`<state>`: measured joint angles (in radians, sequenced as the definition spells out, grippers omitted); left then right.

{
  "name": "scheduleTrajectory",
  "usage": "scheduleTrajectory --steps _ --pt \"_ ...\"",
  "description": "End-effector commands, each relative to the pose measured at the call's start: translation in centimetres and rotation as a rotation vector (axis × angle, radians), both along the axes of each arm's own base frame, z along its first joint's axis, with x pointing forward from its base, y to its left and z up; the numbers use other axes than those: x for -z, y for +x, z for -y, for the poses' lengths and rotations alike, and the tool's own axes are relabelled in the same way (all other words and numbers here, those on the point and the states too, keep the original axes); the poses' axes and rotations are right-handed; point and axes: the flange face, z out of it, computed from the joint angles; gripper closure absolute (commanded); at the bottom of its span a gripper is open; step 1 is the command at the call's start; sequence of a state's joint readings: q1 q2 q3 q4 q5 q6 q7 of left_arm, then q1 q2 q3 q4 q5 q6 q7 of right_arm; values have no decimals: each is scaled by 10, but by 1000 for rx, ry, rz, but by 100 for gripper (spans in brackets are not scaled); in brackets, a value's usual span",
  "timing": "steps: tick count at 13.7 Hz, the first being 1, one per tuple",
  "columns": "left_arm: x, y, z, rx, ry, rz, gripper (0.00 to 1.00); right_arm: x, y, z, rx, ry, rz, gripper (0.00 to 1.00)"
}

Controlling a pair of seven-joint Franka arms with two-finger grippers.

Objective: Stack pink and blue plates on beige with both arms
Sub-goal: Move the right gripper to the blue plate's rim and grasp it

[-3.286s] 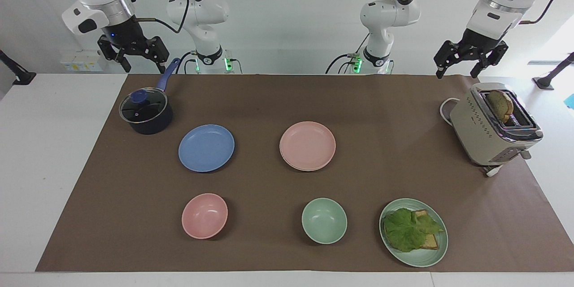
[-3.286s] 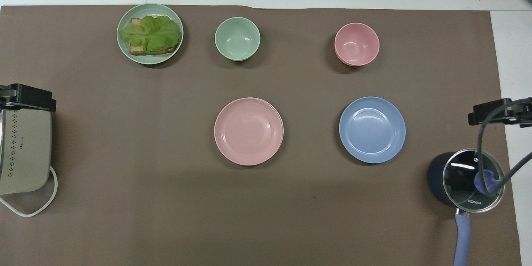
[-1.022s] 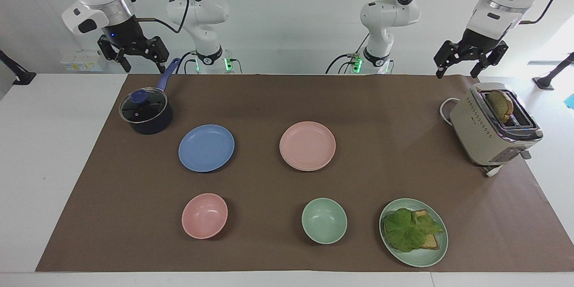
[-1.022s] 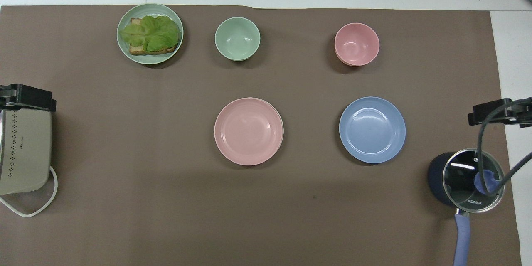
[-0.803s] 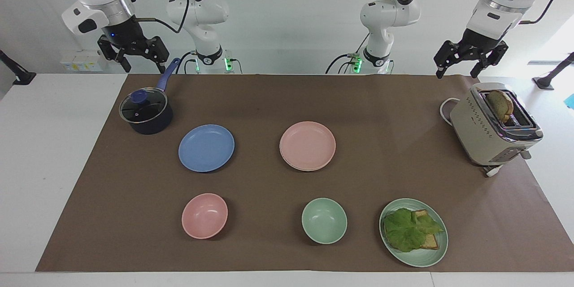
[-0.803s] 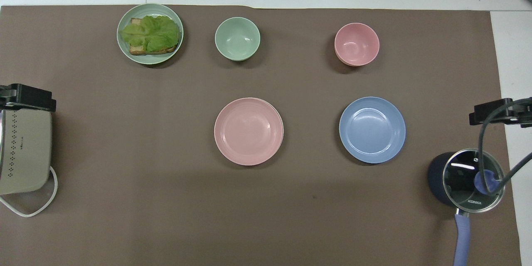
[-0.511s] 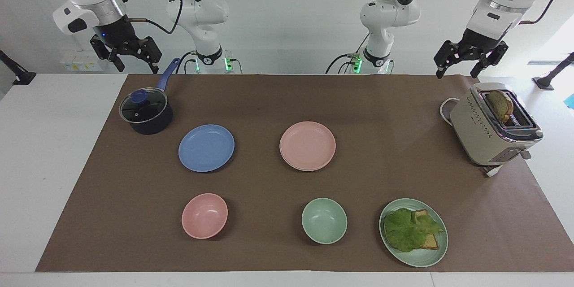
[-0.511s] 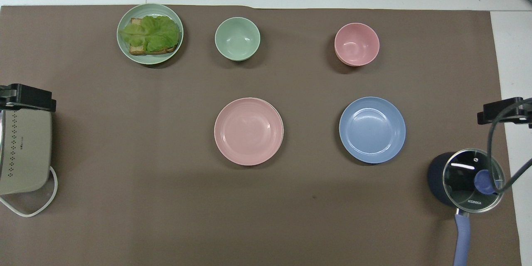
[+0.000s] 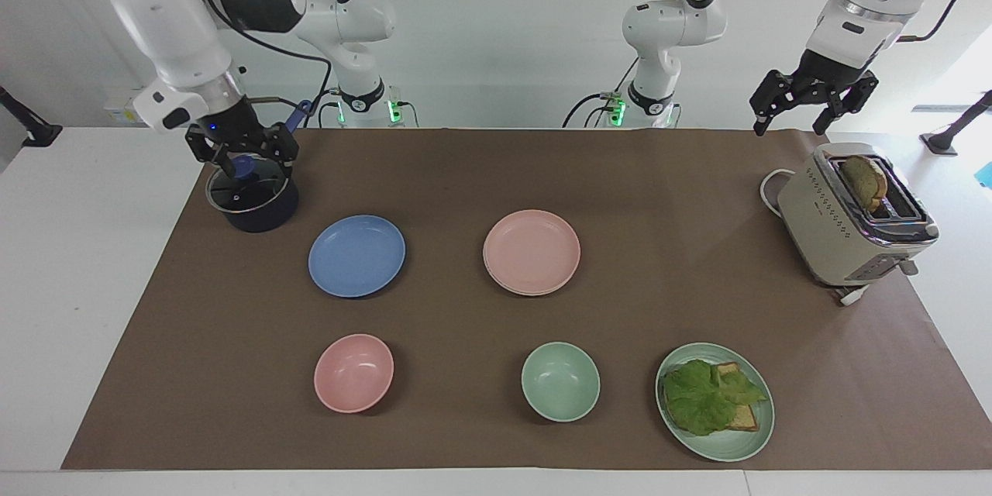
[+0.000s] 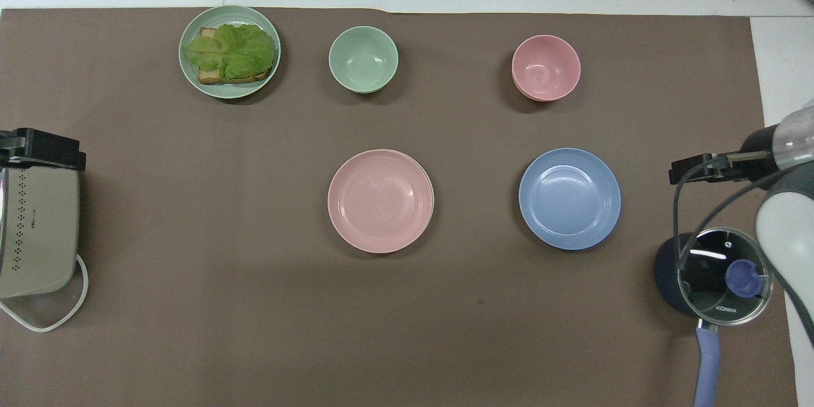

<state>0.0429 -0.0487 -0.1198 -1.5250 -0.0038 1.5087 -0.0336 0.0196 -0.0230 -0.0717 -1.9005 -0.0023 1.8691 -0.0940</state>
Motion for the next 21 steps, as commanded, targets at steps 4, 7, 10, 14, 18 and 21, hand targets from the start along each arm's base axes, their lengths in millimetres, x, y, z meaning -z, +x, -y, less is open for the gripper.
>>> scheduleTrajectory --steps 4,7,10,14,18,21 --pt "1 -3 -1 3 14 -10 0 135 -10 -3 -86 16 -13 0" --pt "1 -3 -1 4 14 -10 0 174 -6 -6 -131 23 -35 0" --pt "1 -3 -1 3 14 -10 0 203 -4 0 -188 81 -49 0" --pt "1 -3 -1 3 14 -10 0 208 -2 -1 -203 79 -39 22" --pt "1 -3 -1 4 14 -10 0 208 -2 0 -187 79 -43 91" --pt "1 -3 -1 3 14 -10 0 208 -1 -1 -134 82 -50 100"
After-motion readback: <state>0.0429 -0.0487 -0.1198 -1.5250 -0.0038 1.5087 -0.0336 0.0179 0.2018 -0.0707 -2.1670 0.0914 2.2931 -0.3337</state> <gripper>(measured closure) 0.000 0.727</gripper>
